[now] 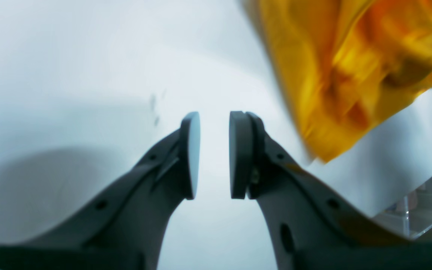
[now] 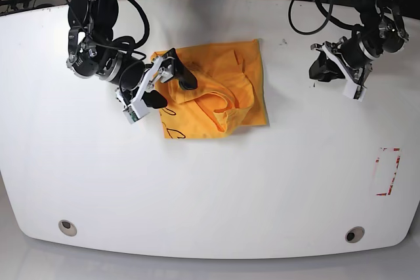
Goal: Fold the T-shirt properly
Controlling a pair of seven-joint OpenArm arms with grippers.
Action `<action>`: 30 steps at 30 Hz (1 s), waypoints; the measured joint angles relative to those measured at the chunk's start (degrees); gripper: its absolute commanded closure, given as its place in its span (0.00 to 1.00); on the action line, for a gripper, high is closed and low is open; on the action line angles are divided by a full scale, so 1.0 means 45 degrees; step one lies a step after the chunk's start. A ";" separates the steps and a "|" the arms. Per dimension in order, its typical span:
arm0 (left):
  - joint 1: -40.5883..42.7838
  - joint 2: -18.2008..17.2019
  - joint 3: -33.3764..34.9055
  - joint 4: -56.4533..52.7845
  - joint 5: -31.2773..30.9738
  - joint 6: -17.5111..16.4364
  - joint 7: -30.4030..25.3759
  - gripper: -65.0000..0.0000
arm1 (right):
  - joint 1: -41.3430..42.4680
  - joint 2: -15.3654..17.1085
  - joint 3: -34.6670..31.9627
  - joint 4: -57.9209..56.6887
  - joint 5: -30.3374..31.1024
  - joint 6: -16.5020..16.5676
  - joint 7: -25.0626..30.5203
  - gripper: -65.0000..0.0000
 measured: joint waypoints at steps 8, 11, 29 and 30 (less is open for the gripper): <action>0.0272 -0.0015 -0.0015 0.0029 0.0010 -0.0583 -0.0034 0.82 | -0.0049 -0.0248 -0.1316 -0.1059 -0.0092 -0.0058 0.0170 0.13; 0.0257 -0.0015 -0.0010 0.0029 -0.0010 -0.0937 -0.0019 0.82 | -0.0121 -0.0457 -0.2497 -0.0559 -0.0019 -0.0063 0.0068 0.13; 0.0005 -0.0505 0.0073 0.1025 -0.0044 -0.1117 -0.0019 0.82 | -0.0029 -0.0733 -0.2992 0.0894 0.0117 -0.0049 0.0257 0.13; -0.0068 -0.0510 0.0073 0.1069 -0.0044 -0.1117 -0.0019 0.82 | -0.0010 -0.0549 -0.2948 0.0874 0.0097 -0.0044 0.0243 0.13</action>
